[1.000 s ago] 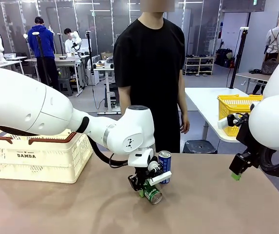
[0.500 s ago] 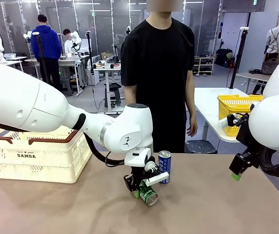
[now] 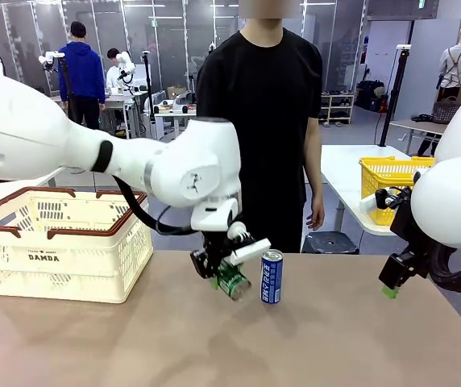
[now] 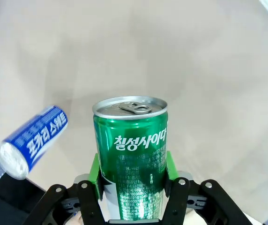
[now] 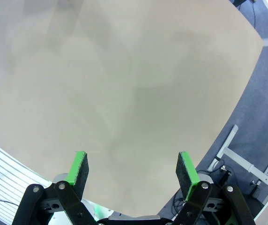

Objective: Place the drinks into the Shopping basket.
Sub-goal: Pick up one drink and place it into the Shopping basket.

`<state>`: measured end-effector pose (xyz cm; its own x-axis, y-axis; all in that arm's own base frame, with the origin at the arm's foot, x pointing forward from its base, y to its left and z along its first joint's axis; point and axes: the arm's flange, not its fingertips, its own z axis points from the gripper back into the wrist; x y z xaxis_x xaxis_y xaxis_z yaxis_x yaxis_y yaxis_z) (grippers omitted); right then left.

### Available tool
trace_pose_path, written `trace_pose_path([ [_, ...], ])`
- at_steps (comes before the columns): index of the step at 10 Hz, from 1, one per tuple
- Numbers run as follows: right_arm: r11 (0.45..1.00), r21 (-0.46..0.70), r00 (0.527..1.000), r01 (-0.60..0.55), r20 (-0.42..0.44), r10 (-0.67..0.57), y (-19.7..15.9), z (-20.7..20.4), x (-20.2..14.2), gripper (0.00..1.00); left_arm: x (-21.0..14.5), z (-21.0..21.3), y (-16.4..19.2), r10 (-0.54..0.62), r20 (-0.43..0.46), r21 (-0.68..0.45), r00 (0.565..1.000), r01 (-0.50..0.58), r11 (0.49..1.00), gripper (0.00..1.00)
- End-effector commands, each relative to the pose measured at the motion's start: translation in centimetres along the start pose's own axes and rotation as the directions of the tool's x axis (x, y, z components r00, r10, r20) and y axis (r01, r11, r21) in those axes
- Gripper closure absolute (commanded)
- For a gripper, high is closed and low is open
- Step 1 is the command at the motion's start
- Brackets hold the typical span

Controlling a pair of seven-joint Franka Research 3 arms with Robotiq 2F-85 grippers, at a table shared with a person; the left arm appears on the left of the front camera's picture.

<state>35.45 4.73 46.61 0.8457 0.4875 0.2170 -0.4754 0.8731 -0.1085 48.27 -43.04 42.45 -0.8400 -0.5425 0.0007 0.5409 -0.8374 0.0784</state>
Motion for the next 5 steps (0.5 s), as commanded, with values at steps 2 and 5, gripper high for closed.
trace_pose_path([
  [2, 1.0, 0.002, 1.0, -0.001, -0.001, 0.001, 0.1, 0.1, -0.1, 0.06, -1.8, 3.9, -2.6, 0.073, -0.014, -0.005, 0.997, -0.073, 0.997, 1.0],
  [5, 1.0, 0.002, 1.0, -0.001, -0.001, 0.001, 0.1, 0.1, -0.1, 0.06, -5.9, 8.4, -5.9, 0.246, -0.079, 0.002, 0.966, -0.246, 0.969, 1.0],
])
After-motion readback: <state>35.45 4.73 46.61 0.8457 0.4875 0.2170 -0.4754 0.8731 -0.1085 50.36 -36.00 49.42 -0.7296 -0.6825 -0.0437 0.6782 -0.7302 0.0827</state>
